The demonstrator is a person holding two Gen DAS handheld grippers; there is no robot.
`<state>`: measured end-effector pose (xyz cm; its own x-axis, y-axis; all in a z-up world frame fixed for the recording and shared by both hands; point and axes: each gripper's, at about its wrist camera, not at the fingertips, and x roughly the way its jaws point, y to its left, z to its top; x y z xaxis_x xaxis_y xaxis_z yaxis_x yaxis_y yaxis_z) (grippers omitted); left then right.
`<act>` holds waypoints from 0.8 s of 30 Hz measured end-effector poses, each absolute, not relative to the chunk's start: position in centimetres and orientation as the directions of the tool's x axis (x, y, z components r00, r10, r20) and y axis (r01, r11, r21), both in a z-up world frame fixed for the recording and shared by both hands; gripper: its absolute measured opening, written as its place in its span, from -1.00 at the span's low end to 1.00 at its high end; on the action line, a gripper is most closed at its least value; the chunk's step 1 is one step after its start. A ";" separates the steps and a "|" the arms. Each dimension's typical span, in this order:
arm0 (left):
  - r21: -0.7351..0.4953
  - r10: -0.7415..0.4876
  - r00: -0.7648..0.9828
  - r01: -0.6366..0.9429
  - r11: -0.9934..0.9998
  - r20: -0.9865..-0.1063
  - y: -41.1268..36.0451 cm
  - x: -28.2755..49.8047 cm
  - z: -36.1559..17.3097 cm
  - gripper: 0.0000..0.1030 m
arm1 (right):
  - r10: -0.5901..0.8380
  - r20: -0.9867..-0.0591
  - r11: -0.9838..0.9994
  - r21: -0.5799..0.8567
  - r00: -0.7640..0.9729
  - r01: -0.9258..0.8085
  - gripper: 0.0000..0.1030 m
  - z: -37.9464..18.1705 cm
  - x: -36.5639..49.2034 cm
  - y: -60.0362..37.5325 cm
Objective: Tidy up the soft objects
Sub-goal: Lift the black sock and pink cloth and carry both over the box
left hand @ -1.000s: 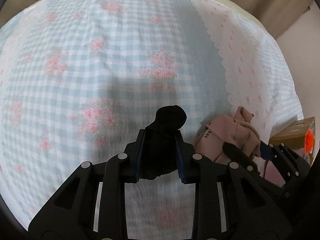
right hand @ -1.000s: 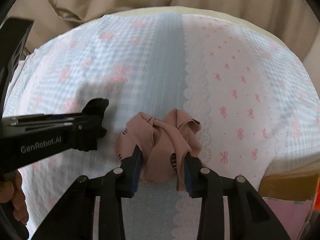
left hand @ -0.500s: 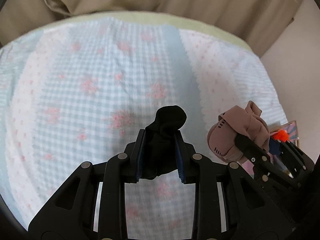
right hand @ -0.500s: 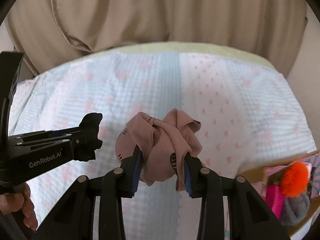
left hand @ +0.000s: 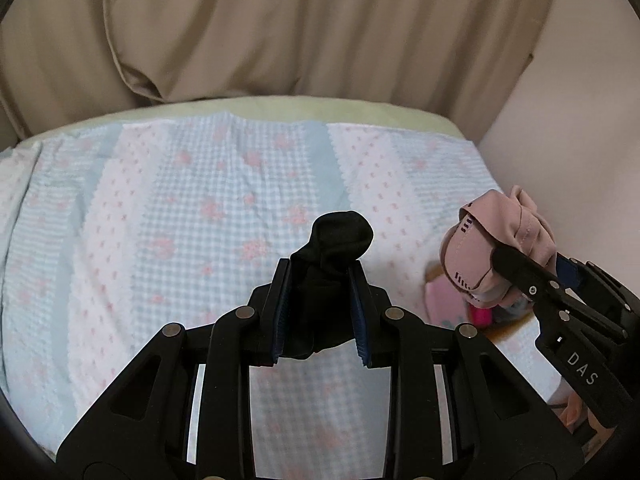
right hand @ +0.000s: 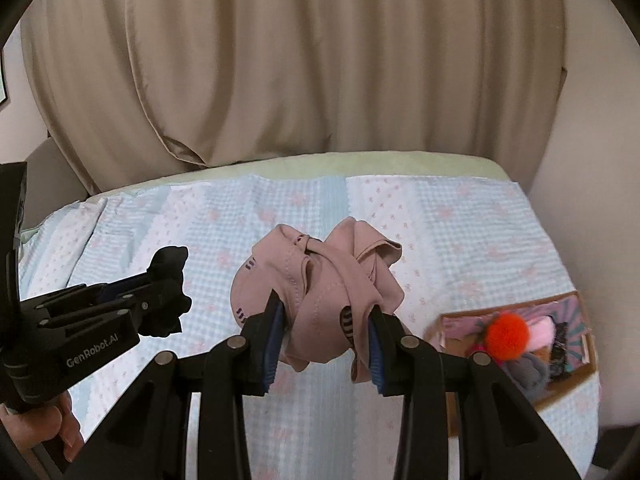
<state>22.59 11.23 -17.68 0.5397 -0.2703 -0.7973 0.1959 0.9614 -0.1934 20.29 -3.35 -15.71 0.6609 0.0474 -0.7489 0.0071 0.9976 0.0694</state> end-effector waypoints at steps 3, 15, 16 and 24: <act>-0.204 -0.284 0.556 0.202 0.958 -0.781 10.9 20.0 -15.4 -0.53 | 0.048 -0.743 0.998 0.068 0.668 0.004 -0.35 -13.6 18.1 -3.0; -0.192 -0.330 0.588 0.285 0.939 -0.739 4.9 14.8 -9.4 -0.53 | 0.045 -0.706 0.996 0.085 0.707 0.021 -0.35 -7.6 10.9 -6.1; -0.192 -0.331 0.590 0.287 0.938 -0.736 4.0 14.7 -9.0 -0.53 | 0.045 -0.704 0.995 0.091 0.709 0.028 -0.35 -7.3 10.6 -7.1; -0.210 -0.324 0.613 0.253 0.945 -0.720 -4.5 14.0 -7.4 -0.53 | 0.037 -0.701 0.994 0.097 0.713 0.043 -0.35 -6.0 9.4 -16.5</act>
